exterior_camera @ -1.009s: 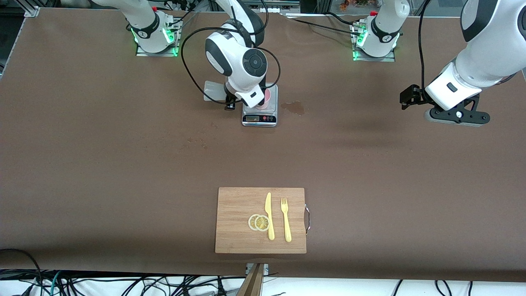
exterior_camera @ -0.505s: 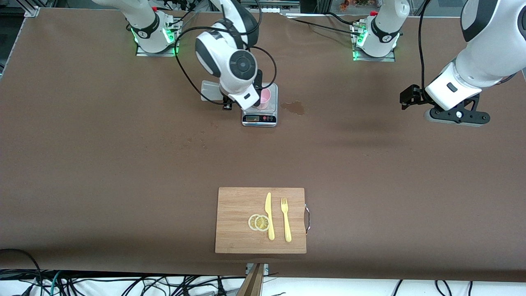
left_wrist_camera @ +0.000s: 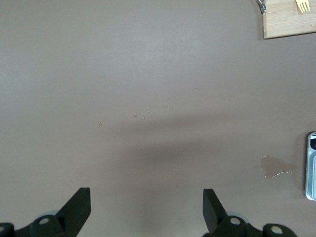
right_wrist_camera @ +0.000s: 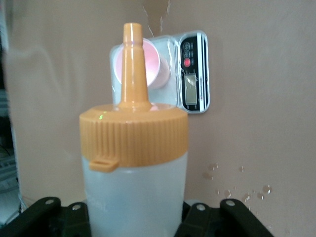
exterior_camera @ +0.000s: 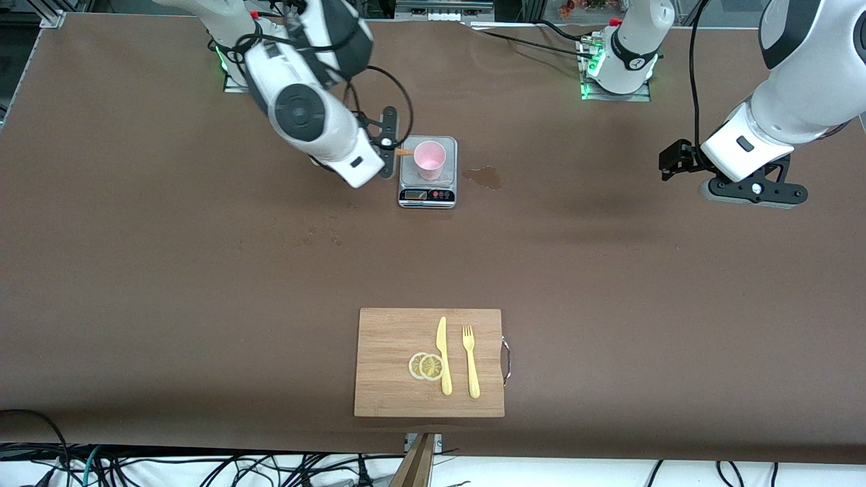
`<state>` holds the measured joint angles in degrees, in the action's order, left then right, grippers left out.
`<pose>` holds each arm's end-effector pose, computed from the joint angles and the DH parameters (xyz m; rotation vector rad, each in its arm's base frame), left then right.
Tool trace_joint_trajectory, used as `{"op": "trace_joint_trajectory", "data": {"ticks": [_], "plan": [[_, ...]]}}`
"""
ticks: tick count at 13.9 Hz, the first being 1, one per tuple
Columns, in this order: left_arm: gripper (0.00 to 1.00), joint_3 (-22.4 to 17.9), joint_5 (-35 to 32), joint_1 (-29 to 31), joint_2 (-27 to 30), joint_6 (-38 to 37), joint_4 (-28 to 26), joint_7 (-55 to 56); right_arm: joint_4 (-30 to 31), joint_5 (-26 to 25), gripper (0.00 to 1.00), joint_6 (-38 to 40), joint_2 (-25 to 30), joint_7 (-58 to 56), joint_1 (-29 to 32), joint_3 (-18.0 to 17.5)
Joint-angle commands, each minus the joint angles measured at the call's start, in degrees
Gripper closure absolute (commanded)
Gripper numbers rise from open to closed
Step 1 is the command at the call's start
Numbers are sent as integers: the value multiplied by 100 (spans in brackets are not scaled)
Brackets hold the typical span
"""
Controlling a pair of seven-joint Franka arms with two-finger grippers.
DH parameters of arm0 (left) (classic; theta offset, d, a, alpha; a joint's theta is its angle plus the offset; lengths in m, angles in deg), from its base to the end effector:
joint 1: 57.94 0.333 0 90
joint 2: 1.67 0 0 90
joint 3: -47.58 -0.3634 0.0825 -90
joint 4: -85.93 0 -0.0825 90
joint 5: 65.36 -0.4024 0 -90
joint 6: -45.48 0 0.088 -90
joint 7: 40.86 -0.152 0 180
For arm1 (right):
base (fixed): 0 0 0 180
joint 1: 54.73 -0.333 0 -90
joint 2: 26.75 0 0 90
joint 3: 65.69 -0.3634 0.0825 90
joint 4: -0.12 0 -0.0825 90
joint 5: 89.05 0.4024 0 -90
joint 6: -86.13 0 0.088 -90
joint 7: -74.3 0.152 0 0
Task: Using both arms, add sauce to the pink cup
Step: 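Carry the bottle back with the right gripper and lower it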
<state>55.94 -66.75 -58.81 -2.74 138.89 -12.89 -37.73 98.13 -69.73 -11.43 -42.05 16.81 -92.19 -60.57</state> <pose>0.5634 -0.0874 0.5461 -3.0988 0.1697 0.1708 0.5005 0.3760 0.4148 -2.0519 -1.8674 0.2787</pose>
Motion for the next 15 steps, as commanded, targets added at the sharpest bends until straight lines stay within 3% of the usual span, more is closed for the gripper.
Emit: {"op": "trace_joint_trajectory", "data": {"ticks": [1,6,10,15], "plan": [[0,-1,7,17,20,-42,39,-49,78,860,88,245,247,-988,641,103],[0,-1,7,25,20,-42,39,-49,60,2653,88,605,98,-3254,1134,981],[0,-1,7,17,20,-42,39,-58,60,3481,88,1369,-428,-5293,1933,1334],[0,-1,15,17,20,-24,39,-58,78,4159,88,2301,-1429,-7966,2768,1624]]}}
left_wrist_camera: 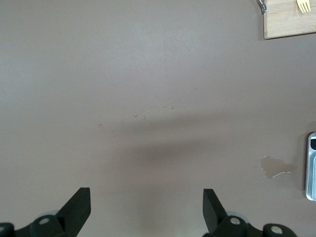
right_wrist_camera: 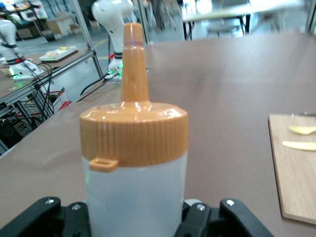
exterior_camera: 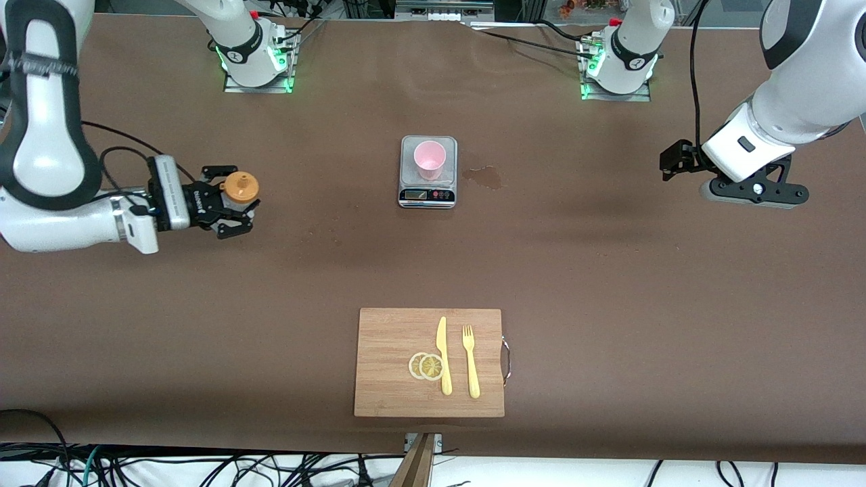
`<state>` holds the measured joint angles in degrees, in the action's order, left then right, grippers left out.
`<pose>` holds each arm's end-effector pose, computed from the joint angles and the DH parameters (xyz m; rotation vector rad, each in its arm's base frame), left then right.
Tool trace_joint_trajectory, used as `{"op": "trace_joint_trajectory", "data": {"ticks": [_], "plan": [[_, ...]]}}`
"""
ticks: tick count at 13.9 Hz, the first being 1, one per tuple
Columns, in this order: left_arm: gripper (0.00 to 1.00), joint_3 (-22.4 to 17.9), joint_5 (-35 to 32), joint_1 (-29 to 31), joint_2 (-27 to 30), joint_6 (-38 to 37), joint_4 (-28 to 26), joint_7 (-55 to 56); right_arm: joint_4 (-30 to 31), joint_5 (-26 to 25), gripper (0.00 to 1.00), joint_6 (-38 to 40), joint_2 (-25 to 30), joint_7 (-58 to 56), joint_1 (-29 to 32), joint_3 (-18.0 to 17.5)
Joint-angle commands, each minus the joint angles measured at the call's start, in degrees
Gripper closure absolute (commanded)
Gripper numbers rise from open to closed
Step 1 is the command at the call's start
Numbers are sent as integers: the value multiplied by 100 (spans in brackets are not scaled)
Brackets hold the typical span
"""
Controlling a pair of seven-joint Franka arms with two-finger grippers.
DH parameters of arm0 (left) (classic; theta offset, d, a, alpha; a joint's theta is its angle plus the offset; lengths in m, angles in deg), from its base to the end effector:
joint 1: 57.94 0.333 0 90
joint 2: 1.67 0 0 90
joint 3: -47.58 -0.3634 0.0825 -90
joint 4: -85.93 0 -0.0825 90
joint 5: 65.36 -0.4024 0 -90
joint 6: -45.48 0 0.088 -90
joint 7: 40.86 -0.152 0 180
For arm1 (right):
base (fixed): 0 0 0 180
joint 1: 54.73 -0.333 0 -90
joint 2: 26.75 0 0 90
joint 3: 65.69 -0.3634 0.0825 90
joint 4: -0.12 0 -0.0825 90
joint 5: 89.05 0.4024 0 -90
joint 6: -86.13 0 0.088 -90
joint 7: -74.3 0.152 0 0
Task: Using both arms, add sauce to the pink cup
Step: 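Carry the bottle back with the right gripper and lower it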
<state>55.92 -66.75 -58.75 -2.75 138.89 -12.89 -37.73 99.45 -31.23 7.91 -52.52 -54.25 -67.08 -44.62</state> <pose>0.5636 -0.0866 0.5460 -3.0990 0.1675 0.1711 0.6151 0.0734 0.3496 -1.2617 -1.6704 -0.6252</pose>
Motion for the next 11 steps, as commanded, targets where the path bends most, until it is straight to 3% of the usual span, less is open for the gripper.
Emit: {"op": "trace_joint_trajectory", "data": {"ticks": [1,5,11], "plan": [[0,1,15,19,20,-25,39,-58,-54,370,88,508,-603,-1265,425,29],[0,1,15,19,11,-25,39,-58,-54,686,88,938,-1385,-2453,769,29],[0,1,7,10,11,-42,74,-75,-124,863,86,1098,-2212,-3053,848,12]]}}
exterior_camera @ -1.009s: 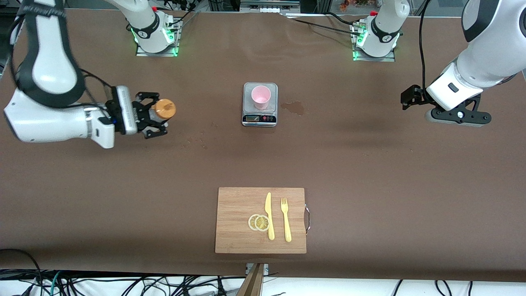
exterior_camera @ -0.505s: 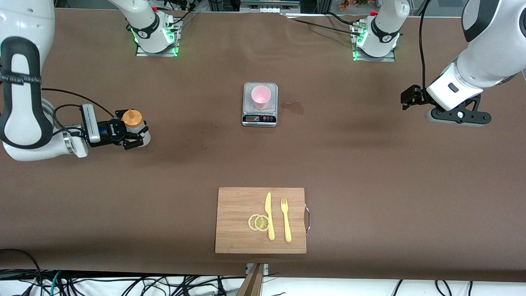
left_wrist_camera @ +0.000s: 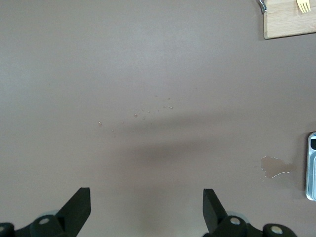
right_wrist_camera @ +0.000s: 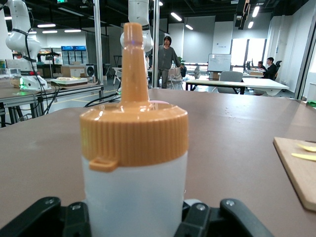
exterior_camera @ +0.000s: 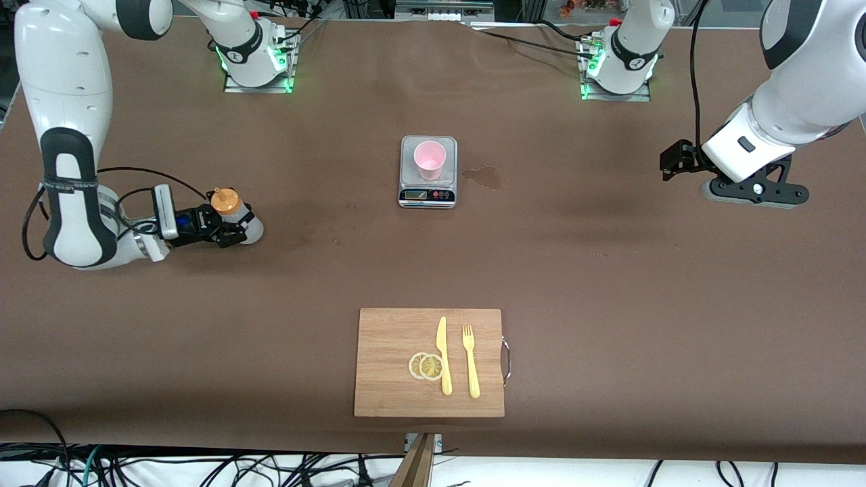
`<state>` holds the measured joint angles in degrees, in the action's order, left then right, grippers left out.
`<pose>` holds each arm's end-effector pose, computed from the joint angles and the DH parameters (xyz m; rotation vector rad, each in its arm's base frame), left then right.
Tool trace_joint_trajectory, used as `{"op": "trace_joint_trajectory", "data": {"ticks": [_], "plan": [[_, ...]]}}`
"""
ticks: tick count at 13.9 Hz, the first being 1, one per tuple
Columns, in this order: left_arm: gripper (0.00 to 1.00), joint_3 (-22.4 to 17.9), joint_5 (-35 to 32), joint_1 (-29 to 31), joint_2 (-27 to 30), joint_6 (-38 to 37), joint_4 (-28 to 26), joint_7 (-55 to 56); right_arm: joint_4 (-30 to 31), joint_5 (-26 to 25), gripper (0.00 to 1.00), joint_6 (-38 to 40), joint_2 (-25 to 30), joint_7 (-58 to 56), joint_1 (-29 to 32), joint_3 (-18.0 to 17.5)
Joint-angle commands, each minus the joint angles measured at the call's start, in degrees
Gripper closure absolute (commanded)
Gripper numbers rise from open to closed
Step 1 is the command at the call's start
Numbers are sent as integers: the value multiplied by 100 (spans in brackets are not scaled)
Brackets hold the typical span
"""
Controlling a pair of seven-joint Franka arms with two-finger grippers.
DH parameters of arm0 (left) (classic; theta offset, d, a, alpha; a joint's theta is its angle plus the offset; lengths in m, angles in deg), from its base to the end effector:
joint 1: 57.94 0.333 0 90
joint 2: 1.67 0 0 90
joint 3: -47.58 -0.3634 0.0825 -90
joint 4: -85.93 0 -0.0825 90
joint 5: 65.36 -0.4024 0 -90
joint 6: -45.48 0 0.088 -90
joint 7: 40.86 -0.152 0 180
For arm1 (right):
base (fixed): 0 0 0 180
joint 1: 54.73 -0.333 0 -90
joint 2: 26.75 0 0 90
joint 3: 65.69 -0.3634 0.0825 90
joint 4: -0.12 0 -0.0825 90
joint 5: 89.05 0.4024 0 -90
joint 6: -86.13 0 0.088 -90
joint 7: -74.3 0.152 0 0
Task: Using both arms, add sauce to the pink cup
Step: 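Carry the bottle back with the right gripper and lower it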
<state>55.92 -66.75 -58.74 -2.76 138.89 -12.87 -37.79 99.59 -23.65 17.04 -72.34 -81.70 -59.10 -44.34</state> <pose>0.5637 -0.0865 0.5461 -3.0991 0.1689 0.1709 0.5892 0.0066 0.1654 -1.0159 -1.5209 -0.8815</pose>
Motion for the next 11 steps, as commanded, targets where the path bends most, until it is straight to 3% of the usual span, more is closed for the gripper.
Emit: {"op": "trace_joint_trajectory", "data": {"ticks": [1,7,11], "plan": [[0,1,7,9,12,-51,72,-70,-138,227,86,211,-370,-404,50,-25],[0,27,-2,1,12,-51,72,-61,-138,535,82,246,-907,-580,-3,-227],[0,27,7,0,12,-43,81,-70,-121,825,71,422,-1171,-502,-3,-455]]}}
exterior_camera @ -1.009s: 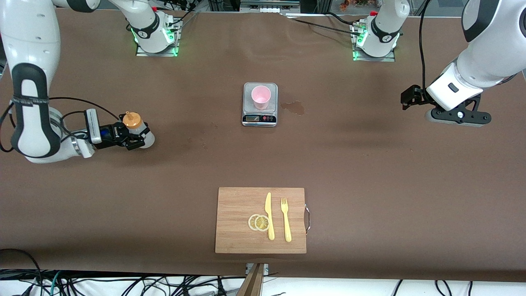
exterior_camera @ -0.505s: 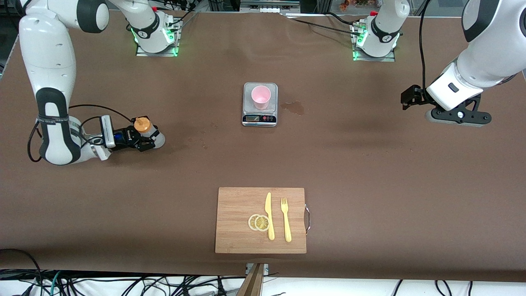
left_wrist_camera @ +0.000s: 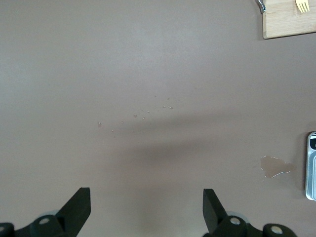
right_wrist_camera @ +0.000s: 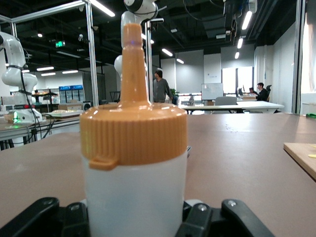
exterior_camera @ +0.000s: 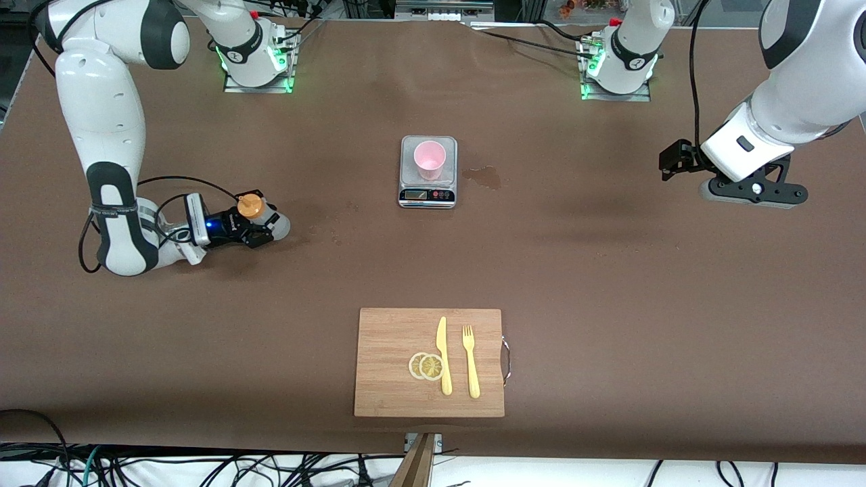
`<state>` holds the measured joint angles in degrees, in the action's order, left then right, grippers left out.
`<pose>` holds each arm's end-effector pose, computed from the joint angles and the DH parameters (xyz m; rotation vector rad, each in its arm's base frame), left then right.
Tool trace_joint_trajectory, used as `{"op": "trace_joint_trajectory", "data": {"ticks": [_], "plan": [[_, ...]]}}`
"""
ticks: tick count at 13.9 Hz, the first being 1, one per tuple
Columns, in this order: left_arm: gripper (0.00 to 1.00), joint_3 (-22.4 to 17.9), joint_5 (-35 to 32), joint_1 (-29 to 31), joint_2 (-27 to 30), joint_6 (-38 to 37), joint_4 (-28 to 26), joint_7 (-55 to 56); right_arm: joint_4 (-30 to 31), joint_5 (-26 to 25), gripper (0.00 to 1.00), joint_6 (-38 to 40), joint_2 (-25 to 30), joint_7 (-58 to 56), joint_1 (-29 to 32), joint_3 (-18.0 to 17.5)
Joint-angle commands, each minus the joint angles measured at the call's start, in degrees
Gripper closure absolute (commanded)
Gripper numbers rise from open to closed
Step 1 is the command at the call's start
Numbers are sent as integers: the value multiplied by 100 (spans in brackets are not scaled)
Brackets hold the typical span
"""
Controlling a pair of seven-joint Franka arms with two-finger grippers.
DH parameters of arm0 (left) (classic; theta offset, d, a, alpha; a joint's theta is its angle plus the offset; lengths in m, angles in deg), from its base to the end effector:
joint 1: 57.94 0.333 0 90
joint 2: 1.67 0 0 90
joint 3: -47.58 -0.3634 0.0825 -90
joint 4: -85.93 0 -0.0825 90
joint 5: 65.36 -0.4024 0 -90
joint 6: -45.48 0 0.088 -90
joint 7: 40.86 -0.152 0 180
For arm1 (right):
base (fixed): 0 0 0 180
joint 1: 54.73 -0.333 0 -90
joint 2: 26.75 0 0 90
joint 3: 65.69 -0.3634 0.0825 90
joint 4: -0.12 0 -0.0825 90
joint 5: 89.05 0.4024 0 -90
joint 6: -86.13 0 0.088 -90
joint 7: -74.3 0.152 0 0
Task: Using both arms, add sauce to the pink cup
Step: 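Carry the bottle back with the right gripper and lower it, then open the right gripper and draw it back from the bottle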
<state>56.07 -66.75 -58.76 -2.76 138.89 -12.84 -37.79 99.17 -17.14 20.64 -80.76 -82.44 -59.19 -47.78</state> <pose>0.5635 -0.0881 0.5464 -3.0988 0.1735 0.1700 0.5714 0.0486 0.0970 -0.9637 -1.3254 -0.9201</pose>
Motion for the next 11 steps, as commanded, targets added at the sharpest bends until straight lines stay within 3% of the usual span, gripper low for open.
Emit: {"op": "trace_joint_trajectory", "data": {"ticks": [1,2,8,11], "plan": [[0,13,7,3,4,-43,68,-61,-79,244,45,79,-347,-428,6,-138],[0,13,7,3,4,-43,77,-61,-88,306,2,88,-338,-428,15,-138],[0,13,7,3,4,-43,68,-70,-316,272,0,123,-233,37,23,-86],[0,13,7,3,4,-43,77,-70,-457,-35,0,193,-145,47,32,169]]}}
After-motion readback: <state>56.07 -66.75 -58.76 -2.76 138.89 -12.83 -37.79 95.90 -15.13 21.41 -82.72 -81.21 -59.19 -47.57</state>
